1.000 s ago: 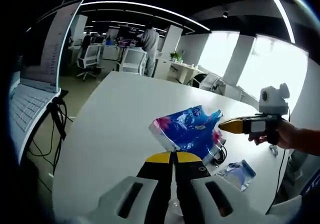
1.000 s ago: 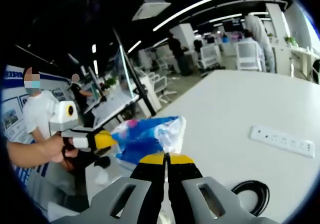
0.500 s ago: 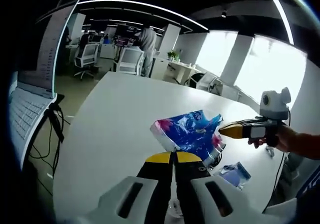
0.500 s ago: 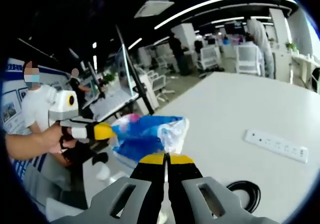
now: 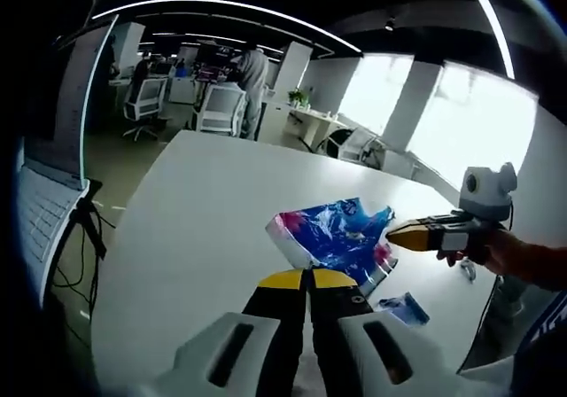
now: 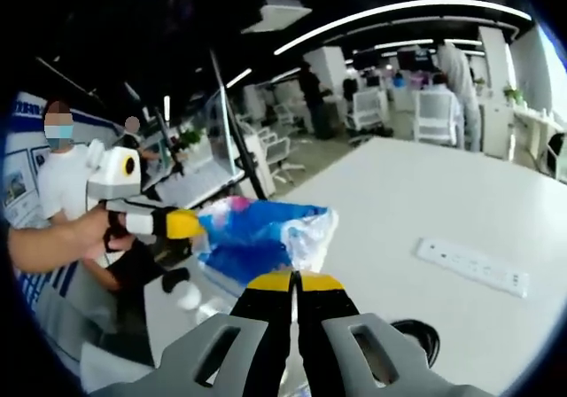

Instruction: Arrange the tabletop items into an orderly group along one side of the table until the central work area is clear of visible clutter.

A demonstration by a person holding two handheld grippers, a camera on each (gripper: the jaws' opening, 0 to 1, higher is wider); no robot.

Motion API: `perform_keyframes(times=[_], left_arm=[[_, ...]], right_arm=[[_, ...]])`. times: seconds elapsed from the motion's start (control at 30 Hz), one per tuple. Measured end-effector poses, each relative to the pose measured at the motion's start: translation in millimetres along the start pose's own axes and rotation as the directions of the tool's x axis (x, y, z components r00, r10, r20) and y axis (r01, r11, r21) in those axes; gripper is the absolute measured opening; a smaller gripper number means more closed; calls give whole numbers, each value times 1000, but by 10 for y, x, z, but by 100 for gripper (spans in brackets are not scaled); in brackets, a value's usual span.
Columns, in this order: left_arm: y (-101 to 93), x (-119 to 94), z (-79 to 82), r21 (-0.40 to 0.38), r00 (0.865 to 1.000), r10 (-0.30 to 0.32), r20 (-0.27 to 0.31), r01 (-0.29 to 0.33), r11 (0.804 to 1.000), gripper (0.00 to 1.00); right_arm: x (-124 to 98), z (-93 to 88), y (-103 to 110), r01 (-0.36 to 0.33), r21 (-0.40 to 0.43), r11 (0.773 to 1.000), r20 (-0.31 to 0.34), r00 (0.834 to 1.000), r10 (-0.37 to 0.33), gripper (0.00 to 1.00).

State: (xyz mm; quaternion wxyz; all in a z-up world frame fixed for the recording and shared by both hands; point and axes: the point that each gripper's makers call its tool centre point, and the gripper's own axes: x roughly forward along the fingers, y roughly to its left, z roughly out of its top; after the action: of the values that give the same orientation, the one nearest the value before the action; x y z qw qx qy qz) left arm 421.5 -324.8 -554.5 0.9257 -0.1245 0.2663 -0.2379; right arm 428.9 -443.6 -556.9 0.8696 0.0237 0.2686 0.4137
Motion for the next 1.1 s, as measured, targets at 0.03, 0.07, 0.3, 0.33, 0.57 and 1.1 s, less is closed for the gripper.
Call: perform_keyframes(times=[0.03, 0.07, 0.3, 0.33, 0.57, 1.1], left_arm=[[-22, -1, 7, 1, 1000, -3, -3, 3, 1000, 0], [-53, -2, 17, 1, 1000, -7, -6, 7, 1000, 0], [-222, -7, 40, 14, 1000, -23, -16, 23, 1000, 0], [-240, -10, 39, 16, 1000, -25, -17, 26, 1000, 0], [-409, 5, 23, 36, 999, -44, -29, 45, 998, 0], [-748, 58, -36, 55, 995, -85, -50, 87, 995, 0]], right_arm=[[-23, 6, -2, 3, -2, 1000, 1, 1000, -3, 0], [-57, 17, -4, 6, -5, 1000, 4, 1000, -6, 0], [-216, 15, -25, 20, -4, 1000, 7, 1000, -20, 0], [-236, 14, -25, 20, -4, 1000, 8, 1000, -20, 0], [-421, -30, -36, 37, -18, 999, 6, 999, -37, 0], [-757, -131, -143, 64, -26, 998, 3, 998, -64, 0]])
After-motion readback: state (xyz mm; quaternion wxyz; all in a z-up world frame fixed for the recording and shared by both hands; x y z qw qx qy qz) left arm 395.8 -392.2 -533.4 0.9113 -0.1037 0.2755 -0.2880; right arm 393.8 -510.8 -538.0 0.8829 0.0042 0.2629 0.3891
